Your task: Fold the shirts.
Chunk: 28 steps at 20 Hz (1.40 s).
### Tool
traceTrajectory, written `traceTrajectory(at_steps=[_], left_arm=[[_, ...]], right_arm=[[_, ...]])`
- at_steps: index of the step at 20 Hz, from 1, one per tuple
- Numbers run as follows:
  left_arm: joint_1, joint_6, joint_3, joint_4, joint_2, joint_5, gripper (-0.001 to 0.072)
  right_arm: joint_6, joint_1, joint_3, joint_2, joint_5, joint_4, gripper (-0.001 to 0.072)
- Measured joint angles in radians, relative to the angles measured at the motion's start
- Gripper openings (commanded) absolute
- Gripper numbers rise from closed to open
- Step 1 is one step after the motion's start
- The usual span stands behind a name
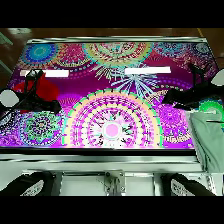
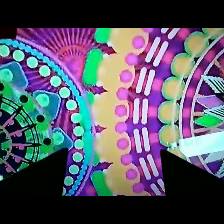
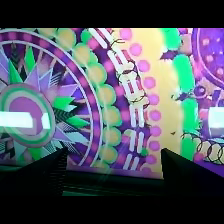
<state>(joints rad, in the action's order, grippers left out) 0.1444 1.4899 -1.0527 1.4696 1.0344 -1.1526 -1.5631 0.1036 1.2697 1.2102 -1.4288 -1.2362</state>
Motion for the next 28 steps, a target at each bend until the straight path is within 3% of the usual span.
traceTrajectory(at_steps=[23, 28], left_arm=[[0.0, 0.0, 0.0, 0.0, 0.0, 0.0, 0.0714], [0.0, 0.0, 0.0, 0.0, 0.002, 0.008, 0.0713]], right_arm=[[0.001, 0.0, 0.0, 0.0, 0.067, 0.064, 0.0694], [0.006, 0.0, 0.0, 0.0, -0.03, 0.072, 0.0694]])
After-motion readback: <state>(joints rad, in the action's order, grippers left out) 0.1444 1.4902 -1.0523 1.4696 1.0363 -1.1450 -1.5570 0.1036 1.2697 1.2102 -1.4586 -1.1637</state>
